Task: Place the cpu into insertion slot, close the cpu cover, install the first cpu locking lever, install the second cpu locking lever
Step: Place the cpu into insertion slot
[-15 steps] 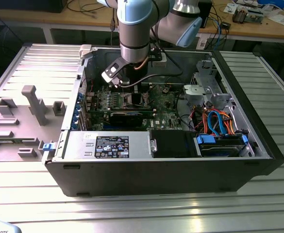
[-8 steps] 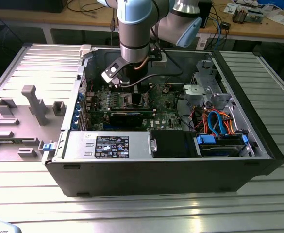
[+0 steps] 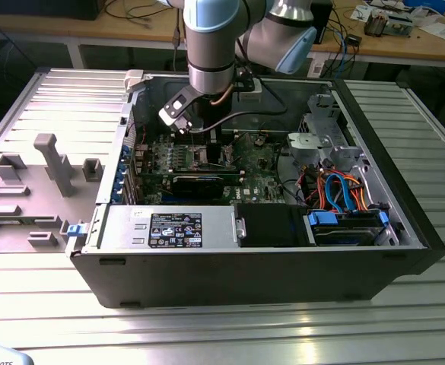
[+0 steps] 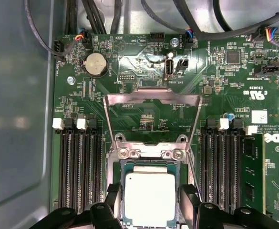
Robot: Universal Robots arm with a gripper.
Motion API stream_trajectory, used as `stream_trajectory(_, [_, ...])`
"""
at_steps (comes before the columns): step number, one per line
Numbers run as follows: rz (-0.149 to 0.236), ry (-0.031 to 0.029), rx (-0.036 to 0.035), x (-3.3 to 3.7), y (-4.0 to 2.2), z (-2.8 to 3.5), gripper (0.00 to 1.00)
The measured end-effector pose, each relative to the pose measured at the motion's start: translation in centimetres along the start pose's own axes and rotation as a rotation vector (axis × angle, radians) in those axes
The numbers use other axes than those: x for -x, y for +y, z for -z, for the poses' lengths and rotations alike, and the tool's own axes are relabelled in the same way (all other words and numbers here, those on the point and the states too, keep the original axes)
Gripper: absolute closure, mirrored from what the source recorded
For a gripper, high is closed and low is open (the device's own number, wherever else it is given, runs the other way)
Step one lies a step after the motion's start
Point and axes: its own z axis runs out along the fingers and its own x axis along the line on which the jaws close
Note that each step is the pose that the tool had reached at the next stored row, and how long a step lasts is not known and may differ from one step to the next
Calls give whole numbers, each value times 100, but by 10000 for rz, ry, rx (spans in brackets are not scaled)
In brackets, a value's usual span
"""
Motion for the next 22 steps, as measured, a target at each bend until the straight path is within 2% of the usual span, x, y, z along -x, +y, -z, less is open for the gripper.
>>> stream_trajectory(2, [-1, -3, -17, -2, 4, 61, 38])
stream_trajectory(3, [-1, -2, -48, -5, 9, 116, 38])
stream_trajectory(5, [-4, -1, -126, -7, 22, 165, 38])
stream_trajectory(6, [-11, 2, -175, -7, 35, 168, 40])
stream_trajectory(8, [-24, 1, -229, -6, 46, 168, 53])
stream_trajectory(9, [-26, 2, -244, -6, 49, 168, 53])
stream_trajectory(12, [-27, 2, -246, -6, 50, 168, 71])
stream_trajectory(13, [-27, 2, -247, -6, 50, 168, 71])
stream_trajectory(16, [-27, 2, -248, -6, 50, 168, 89])
stream_trajectory(22, [-27, 3, -255, -6, 51, 168, 89])
